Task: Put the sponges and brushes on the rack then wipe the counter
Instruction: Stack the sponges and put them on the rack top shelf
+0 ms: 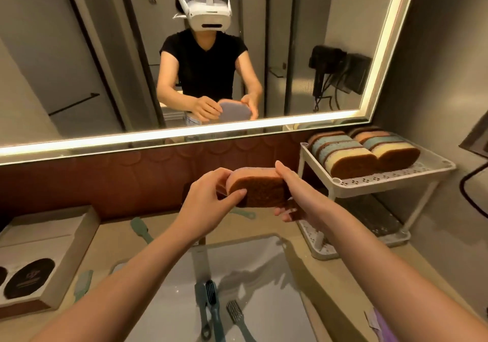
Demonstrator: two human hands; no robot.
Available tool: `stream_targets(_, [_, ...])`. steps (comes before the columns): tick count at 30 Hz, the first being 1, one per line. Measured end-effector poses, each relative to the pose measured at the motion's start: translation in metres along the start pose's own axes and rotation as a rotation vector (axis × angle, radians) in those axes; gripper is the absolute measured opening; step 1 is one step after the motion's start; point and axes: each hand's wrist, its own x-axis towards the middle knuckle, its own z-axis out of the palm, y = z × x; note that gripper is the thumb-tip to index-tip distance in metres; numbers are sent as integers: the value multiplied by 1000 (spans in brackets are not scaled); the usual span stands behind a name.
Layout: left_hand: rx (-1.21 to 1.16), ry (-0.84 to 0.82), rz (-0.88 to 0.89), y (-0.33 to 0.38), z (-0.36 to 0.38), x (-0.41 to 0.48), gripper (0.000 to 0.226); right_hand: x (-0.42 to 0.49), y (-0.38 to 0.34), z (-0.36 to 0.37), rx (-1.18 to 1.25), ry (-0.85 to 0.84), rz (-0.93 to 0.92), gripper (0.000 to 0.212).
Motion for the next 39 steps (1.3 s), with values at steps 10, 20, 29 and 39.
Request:
stream_targets(10, [41, 129, 139, 64, 27, 64, 33, 9, -31, -68, 58, 170, -208, 39])
stream_targets(20, [-28, 44, 242, 125, 95, 112, 35, 8, -31, -139, 220, 387, -270, 42])
stream_targets(29, [-24, -191, 171, 126, 155, 111, 43, 12, 14, -176, -232, 613, -233, 59])
stream_targets(39, [364, -207, 206, 110, 177, 104, 50, 20, 43, -169, -541, 699, -117, 61])
